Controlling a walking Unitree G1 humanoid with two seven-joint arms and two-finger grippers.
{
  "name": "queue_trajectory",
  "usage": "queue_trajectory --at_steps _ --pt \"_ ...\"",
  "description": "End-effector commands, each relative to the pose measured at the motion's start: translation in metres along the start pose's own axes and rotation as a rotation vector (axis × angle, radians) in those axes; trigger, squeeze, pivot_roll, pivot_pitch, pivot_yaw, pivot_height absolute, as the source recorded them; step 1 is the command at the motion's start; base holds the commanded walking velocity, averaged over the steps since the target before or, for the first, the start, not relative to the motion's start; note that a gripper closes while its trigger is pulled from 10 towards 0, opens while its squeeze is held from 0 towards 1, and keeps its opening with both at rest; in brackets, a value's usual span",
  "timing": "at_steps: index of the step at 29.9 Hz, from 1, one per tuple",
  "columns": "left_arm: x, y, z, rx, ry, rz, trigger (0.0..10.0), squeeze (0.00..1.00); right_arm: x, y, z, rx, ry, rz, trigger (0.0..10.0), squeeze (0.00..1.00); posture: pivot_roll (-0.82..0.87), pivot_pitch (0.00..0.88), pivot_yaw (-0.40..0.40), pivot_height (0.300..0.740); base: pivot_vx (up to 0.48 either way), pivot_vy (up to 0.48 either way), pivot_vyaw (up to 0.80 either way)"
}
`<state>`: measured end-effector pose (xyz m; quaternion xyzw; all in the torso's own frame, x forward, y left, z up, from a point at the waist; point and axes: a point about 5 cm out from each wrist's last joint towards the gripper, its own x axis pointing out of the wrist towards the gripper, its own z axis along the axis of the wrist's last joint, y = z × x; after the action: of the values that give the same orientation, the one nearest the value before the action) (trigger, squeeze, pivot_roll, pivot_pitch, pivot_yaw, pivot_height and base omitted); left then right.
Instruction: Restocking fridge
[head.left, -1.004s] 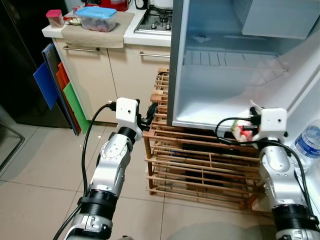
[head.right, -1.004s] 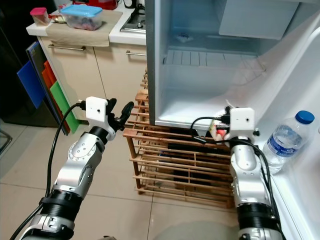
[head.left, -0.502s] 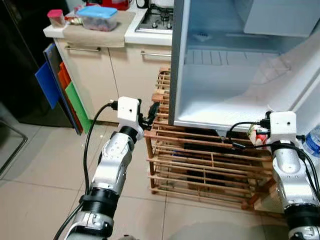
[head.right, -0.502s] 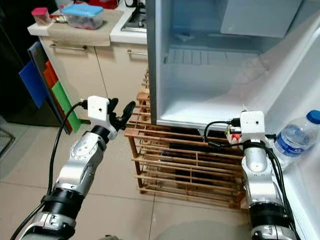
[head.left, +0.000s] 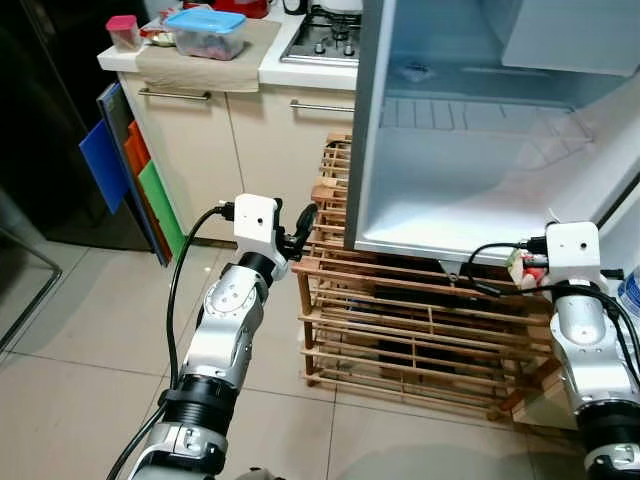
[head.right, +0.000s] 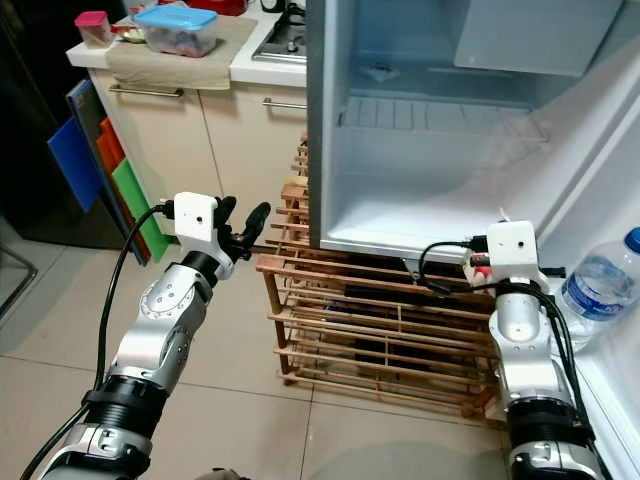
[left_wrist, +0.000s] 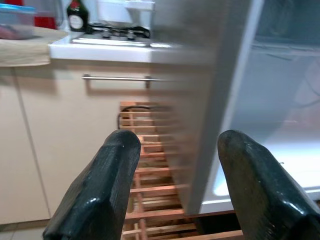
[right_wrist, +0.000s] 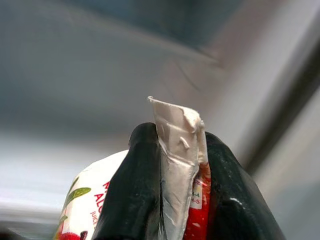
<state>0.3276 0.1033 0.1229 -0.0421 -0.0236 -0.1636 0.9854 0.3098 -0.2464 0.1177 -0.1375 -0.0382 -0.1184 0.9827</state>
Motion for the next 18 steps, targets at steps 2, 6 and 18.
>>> queue_trajectory --at_steps 2,6,18 --pt "0.004 -0.004 0.004 0.025 -0.007 -0.033 10.0 0.00 0.006 0.023 0.022 0.137 -0.055 0.086 10.0 0.00 -0.14 0.000 0.034 0.740 0.000 0.000 0.00" --pt "0.004 -0.010 0.005 0.043 -0.017 -0.072 10.0 0.00 0.006 0.044 0.027 0.207 -0.052 0.140 10.0 0.00 -0.14 0.000 0.035 0.740 0.000 0.000 0.00" --pt "0.007 -0.024 0.008 0.084 -0.034 -0.161 10.0 0.00 0.022 0.069 0.044 0.246 -0.068 0.153 10.0 0.00 -0.12 0.000 0.032 0.740 0.000 0.000 0.00"
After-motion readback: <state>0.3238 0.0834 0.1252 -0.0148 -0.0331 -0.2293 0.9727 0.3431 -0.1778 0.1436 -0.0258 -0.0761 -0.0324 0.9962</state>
